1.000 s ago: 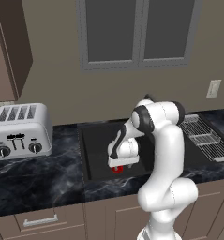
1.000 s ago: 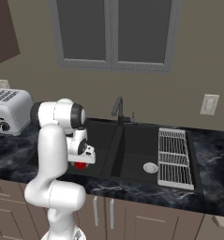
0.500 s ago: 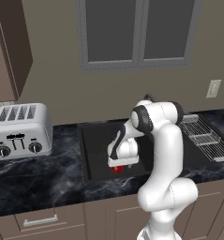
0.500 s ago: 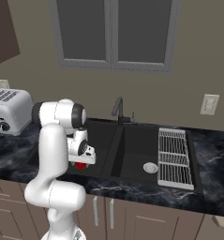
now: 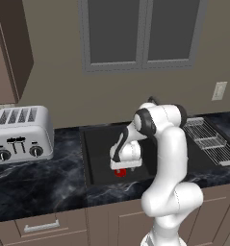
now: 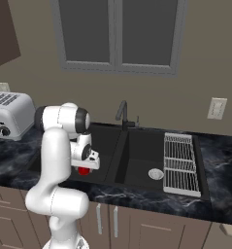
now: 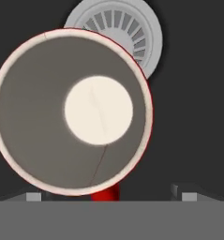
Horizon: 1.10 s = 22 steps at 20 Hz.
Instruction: Move any existing items from the left basin to the right basin for drying. Then move the measuring cup from the counter to the left basin of the sink for washing.
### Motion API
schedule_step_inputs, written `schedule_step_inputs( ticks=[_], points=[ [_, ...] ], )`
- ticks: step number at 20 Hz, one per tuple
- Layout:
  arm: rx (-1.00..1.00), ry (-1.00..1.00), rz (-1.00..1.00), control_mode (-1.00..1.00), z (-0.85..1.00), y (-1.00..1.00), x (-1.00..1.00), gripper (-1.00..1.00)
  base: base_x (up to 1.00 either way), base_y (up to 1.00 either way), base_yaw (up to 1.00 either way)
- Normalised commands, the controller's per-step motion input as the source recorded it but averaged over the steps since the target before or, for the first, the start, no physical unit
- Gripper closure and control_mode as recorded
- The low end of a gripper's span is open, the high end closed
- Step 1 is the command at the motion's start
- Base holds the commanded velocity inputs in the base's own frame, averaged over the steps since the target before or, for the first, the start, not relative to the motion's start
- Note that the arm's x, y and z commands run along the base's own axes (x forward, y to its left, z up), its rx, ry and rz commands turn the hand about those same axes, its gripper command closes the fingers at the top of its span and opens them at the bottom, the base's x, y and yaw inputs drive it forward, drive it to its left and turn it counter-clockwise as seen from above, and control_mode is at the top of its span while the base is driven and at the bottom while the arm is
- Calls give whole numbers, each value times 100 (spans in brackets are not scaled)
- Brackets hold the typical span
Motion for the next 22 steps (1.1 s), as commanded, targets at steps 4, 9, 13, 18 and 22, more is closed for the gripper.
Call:
schedule_step_inputs(
  ticks=[4,9,13,18,22],
  points=[
    [0,0,-2,-100,-5,2,9,-100,0,0,0],
    [0,0,-1,-100,-2,2,1,-100,0,0,0],
    [0,0,0,-100,0,0,0,-100,0,0,0],
    [0,0,-1,-100,0,0,0,-100,0,0,0],
    [0,0,-1,-100,0,0,0,-100,0,0,0]
  ],
)
